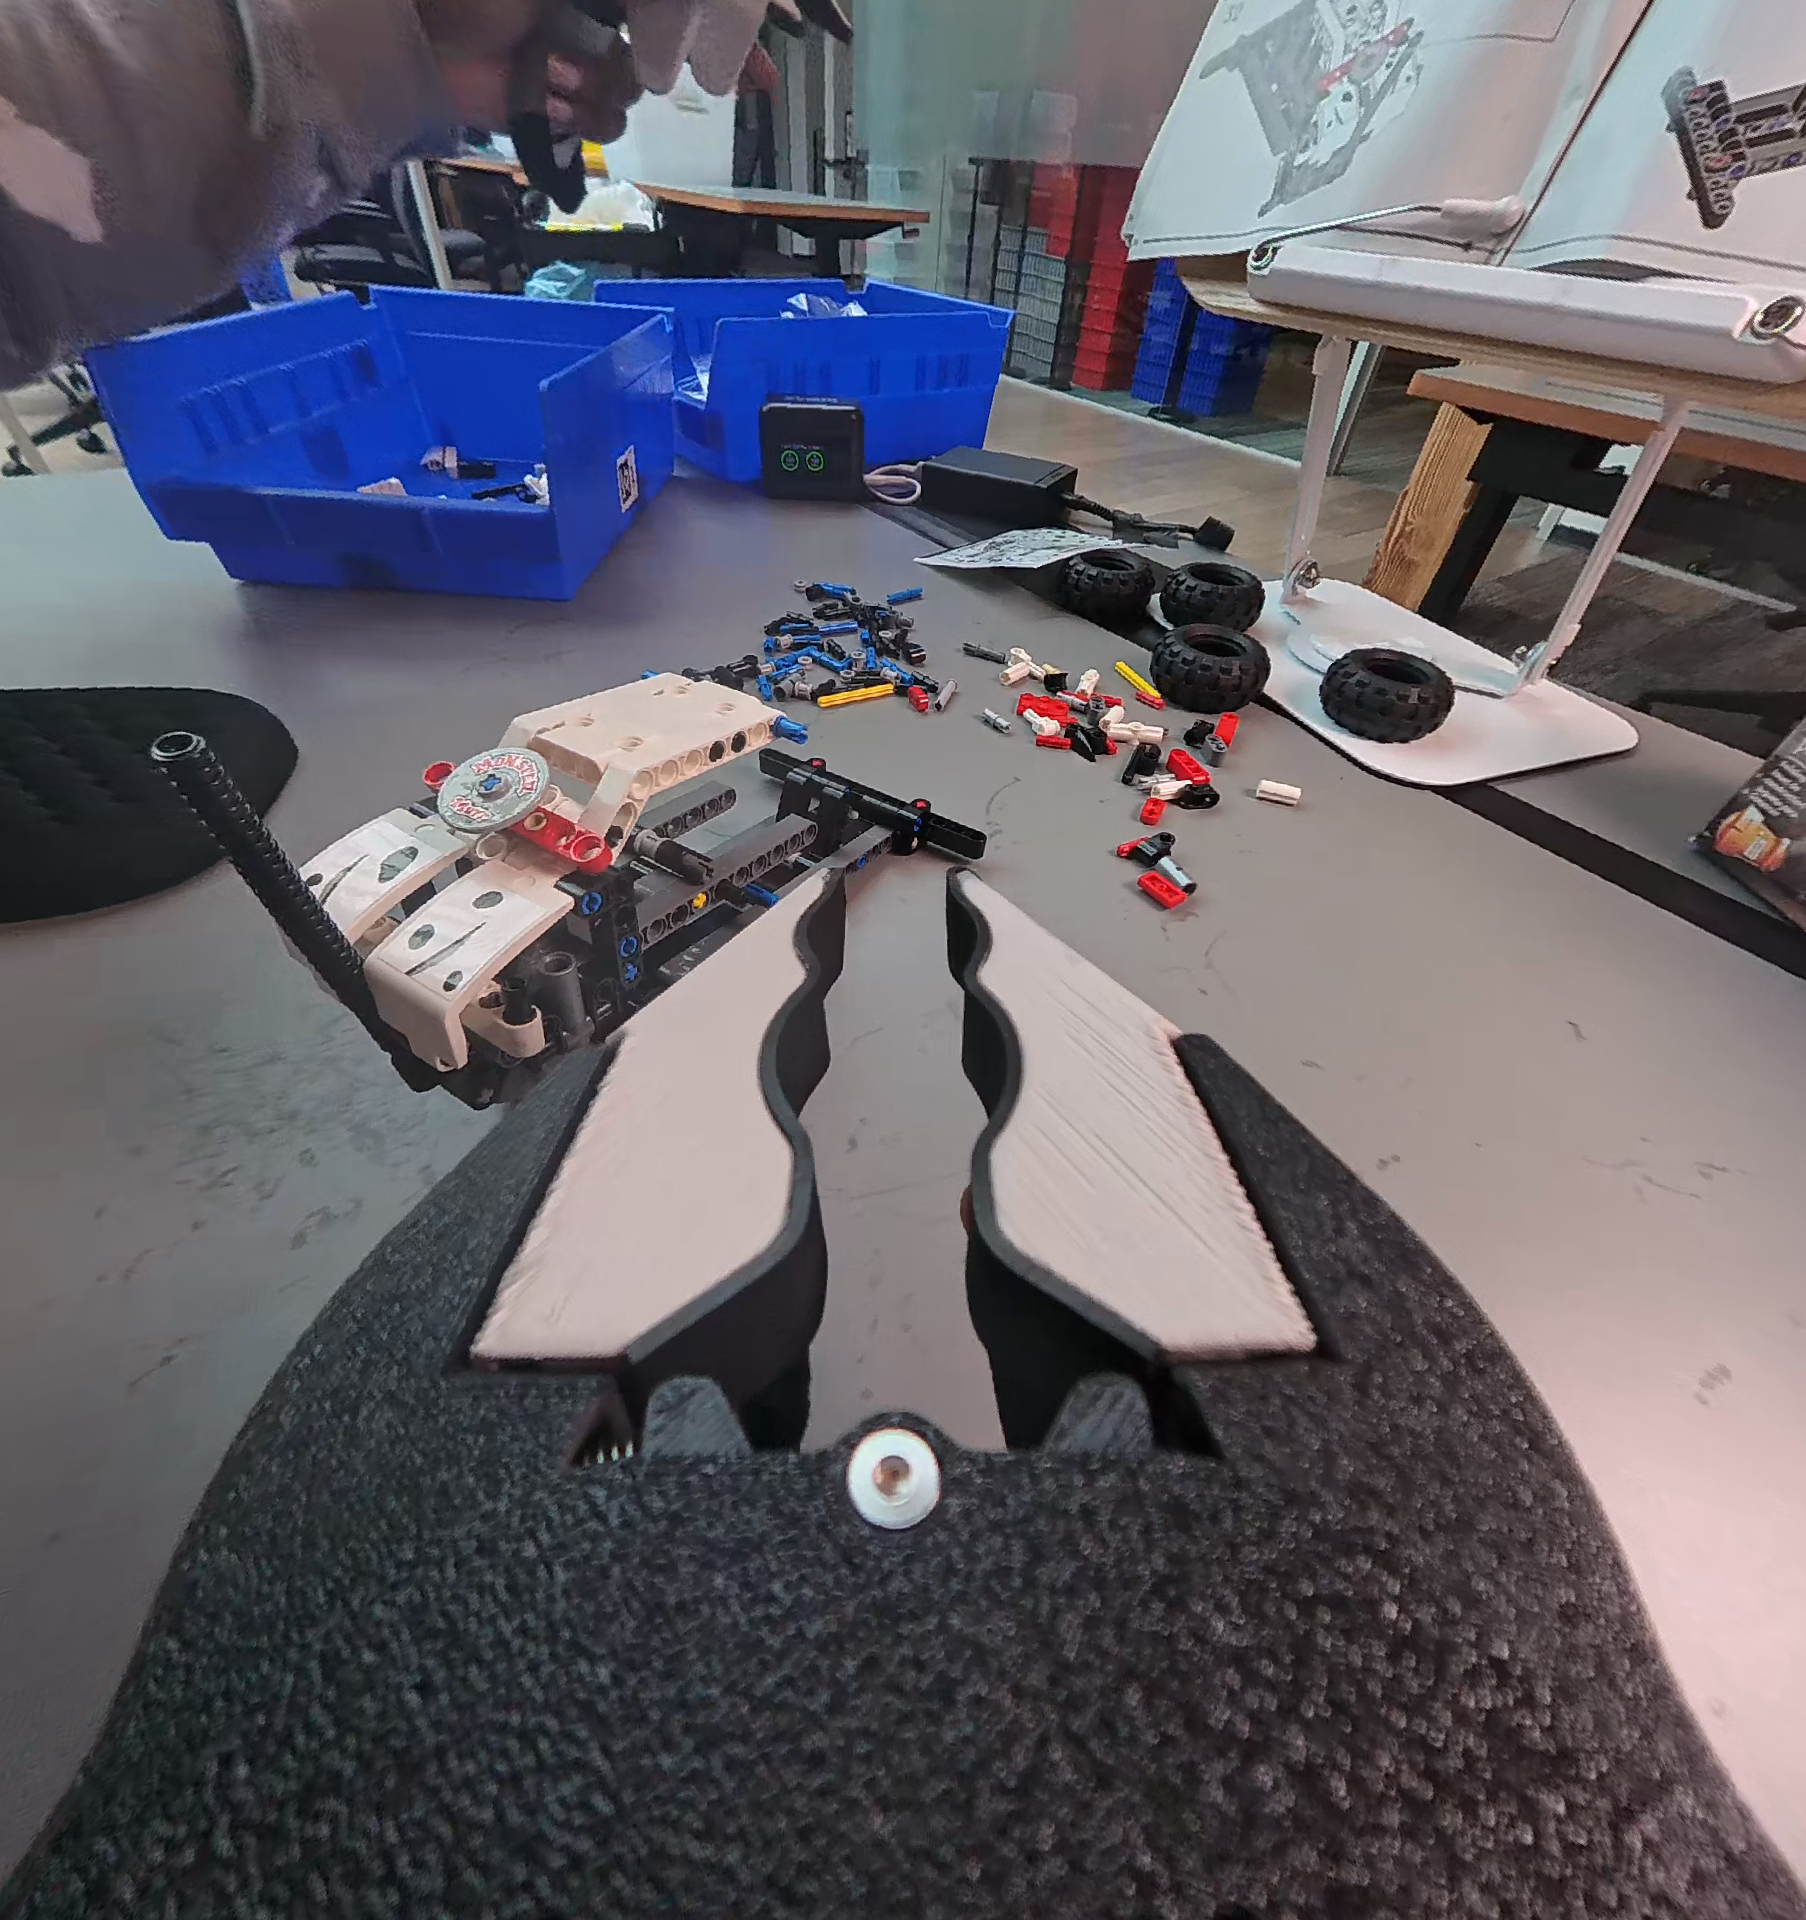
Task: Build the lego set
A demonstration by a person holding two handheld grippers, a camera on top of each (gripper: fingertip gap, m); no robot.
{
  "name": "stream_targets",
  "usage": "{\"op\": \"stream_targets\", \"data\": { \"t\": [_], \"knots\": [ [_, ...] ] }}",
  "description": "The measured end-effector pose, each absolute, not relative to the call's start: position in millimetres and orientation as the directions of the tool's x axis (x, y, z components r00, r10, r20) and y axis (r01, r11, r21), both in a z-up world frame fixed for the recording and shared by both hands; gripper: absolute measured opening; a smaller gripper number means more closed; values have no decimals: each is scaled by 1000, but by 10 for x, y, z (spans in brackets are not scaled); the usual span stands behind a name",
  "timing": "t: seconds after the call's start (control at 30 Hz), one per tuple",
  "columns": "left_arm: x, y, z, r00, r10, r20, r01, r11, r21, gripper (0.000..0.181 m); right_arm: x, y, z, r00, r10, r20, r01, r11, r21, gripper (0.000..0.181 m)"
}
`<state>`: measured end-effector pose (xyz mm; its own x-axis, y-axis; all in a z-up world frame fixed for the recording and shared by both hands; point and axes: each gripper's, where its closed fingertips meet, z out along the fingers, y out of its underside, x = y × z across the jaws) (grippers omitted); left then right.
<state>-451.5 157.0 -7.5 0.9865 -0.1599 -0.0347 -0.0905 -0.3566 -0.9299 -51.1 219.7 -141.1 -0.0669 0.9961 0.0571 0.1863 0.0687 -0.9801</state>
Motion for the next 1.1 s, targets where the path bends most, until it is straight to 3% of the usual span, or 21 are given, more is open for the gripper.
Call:
{"op": "stream_targets", "data": {
  "t": [0.23, 0.43, 0.53, 0.67, 1.1],
  "knots": [
    [-2892, 1336, -417, 983, -145, -114, -141, -194, -971, 65, -500, 2230, -1369, 15, 993, 117, 158, 114, -981, 23],
    [-1856, 1245, -848, 989, -132, 68, 52, -119, -991, 66, -480, 2301, -1328, 77, 987, 141, 136, 129, -982, 28],
    [-1711, 1264, -987, 992, -69, 102, 99, -46, -994, 66, -456, 2359, -1303, 108, 983, 149, 123, 135, -983, 31],
    [-1719, 1295, -1169, 997, -67, -29, -34, -83, -996, 71, -446, 2420, -1287, 141, 978, 154, 116, 138, -984, 38],
    [-1747, 1164, -1054, 995, -87, -48, -52, -51, -997, 68, -516, 2318, -1331, 125, 972, 198, 142, 180, -973, 39]
  ]
}}
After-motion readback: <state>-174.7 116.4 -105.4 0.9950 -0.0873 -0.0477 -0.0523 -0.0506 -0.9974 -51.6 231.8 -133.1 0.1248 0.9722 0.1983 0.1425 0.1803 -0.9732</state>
